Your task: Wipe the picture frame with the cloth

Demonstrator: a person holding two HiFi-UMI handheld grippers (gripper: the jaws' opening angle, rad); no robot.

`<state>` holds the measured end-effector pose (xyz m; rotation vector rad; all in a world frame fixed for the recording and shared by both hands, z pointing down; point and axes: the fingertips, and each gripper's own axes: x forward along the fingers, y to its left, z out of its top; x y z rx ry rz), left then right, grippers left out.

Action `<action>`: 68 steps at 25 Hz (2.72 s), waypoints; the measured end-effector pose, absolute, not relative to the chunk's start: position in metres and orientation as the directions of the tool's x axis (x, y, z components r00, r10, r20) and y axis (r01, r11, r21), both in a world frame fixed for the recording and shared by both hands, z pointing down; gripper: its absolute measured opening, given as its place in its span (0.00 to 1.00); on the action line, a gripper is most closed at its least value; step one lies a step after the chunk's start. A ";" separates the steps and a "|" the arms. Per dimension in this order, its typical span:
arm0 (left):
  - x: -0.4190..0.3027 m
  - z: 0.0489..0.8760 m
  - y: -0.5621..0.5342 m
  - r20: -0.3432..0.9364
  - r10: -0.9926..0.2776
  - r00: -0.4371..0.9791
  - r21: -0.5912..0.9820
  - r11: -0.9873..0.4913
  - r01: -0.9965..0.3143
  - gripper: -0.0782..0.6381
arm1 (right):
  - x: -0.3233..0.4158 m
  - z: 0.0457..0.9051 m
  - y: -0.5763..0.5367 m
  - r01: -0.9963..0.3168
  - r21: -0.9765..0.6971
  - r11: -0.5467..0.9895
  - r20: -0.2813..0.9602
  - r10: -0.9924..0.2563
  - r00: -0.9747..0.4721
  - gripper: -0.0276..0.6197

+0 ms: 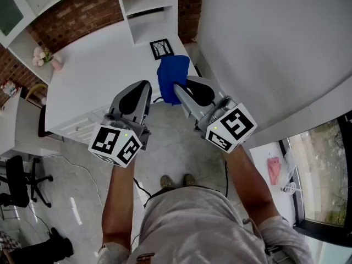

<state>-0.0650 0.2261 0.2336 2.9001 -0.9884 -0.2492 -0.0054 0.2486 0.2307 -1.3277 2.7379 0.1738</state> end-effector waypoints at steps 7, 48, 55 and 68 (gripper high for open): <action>-0.064 0.240 0.219 -0.144 -0.597 0.789 0.115 -0.802 -0.586 0.11 | -0.004 0.233 0.244 -0.789 0.053 0.612 -0.136 -0.778 -0.613 0.11; -0.122 0.279 0.104 -0.121 -0.568 0.814 0.149 -0.821 -0.551 0.11 | -0.029 0.269 0.143 -0.852 0.099 0.514 -0.069 -0.851 -0.521 0.11; -0.090 0.293 0.029 -0.076 -0.595 0.800 0.140 -0.801 -0.582 0.11 | 0.008 0.278 0.067 -0.839 0.119 0.531 -0.056 -0.840 -0.540 0.11; -0.032 0.329 -0.109 0.018 -0.679 0.734 0.162 -0.722 -0.672 0.11 | 0.059 0.301 -0.060 -0.768 0.092 0.634 -0.012 -0.770 -0.638 0.11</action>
